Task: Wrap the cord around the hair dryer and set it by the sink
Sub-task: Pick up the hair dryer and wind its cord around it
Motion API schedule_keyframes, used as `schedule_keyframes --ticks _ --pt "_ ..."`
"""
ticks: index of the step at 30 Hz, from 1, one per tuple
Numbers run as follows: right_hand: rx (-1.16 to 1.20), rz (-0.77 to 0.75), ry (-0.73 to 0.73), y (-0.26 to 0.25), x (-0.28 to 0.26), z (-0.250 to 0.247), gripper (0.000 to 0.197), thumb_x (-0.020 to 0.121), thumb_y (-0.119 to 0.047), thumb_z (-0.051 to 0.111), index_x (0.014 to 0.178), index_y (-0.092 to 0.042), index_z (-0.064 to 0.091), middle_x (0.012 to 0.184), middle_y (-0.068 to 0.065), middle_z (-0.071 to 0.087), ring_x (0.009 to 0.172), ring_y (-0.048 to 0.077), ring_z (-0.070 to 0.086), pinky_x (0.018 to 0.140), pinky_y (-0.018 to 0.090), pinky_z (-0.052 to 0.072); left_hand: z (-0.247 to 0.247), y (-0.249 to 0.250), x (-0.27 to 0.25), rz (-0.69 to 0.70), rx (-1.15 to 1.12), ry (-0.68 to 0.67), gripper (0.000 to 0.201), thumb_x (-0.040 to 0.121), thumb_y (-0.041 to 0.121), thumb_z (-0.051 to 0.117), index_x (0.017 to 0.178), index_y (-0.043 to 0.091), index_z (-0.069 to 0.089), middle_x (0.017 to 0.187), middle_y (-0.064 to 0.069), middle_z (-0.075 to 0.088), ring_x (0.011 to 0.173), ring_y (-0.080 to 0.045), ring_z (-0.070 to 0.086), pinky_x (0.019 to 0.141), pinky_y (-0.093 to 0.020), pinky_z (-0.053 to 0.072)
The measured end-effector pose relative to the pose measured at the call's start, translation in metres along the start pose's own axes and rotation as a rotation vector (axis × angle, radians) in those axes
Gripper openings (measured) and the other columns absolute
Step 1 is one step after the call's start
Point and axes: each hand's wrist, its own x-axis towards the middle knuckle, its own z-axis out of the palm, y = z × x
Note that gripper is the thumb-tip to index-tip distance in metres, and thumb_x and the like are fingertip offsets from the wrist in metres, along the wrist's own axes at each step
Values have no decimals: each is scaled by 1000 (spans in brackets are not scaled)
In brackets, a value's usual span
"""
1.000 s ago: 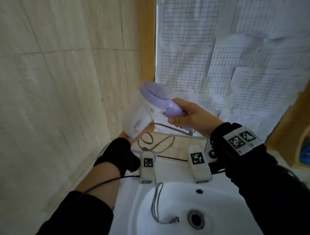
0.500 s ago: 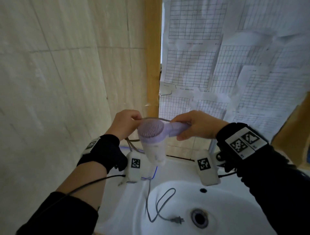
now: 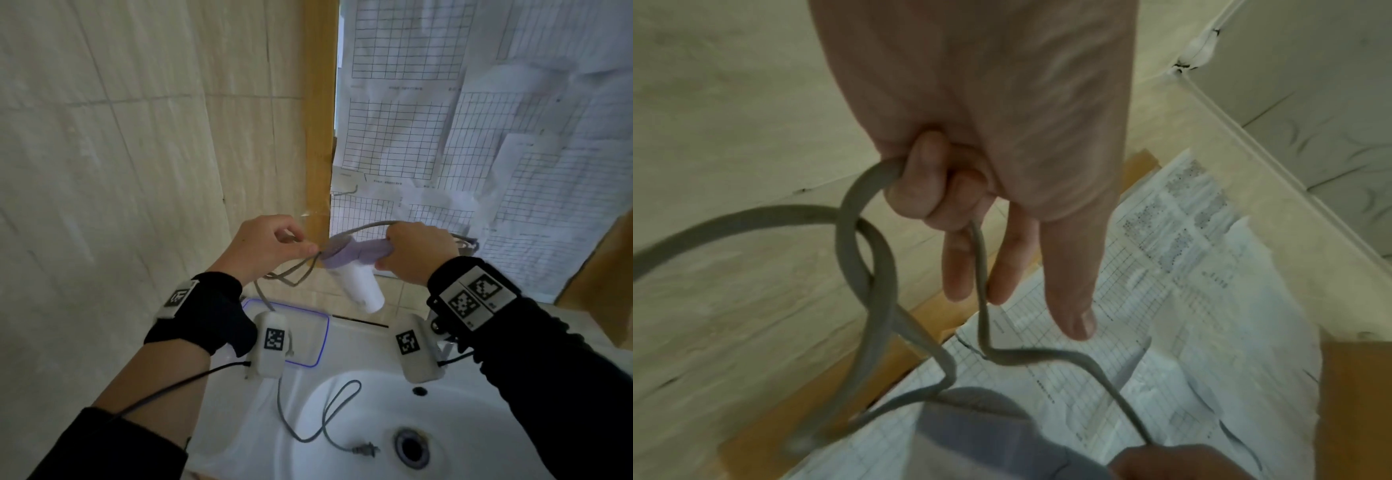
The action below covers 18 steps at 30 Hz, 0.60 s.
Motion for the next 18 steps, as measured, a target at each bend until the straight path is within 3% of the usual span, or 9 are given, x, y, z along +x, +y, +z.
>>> schedule_keyframes --ticks 3,6,9,11,14,18 --pt "107 88 49 8 1 -2 27 81 -41 61 88 -16 55 82 -1 57 77 20 55 67 31 44 -2 -10 -5 -52 24 -37 24 72 33 76 93 28 65 78 0 63 72 -10 58 64 -17 39" --pt "290 168 56 13 3 -3 29 81 -42 61 89 -14 60 80 0 62 76 20 60 67 32 50 4 -18 -11 -80 -29 -112 4 83 19 65 80 22 64 66 5 64 57 -8 54 59 -24 43" --pt "723 211 41 14 7 -3 36 78 -42 64 84 -7 66 71 3 63 63 19 58 59 33 50 16 -21 -20 -124 -191 -209 24 93 12 49 72 14 61 52 3 57 37 -7 38 41 -20 32" --pt "1024 232 36 10 6 -7 34 78 -34 67 84 -1 66 69 8 60 56 18 51 49 27 40 23 -21 -26 -136 -325 -254 27 95 9 44 73 9 59 50 0 50 35 -6 41 38 -17 35" --pt "1248 210 -8 7 5 -17 10 83 -20 66 81 -10 63 70 9 61 53 16 48 45 22 36 32 -24 -29 -126 -425 -294 29 97 8 41 73 8 58 45 3 47 36 -6 43 40 -16 44" --pt "1415 144 -88 6 5 -20 4 84 -9 62 87 -6 65 69 11 62 49 16 49 40 22 37 38 -22 -27 -135 -456 -315 28 96 9 42 73 7 58 44 7 42 38 -6 35 46 -21 48"
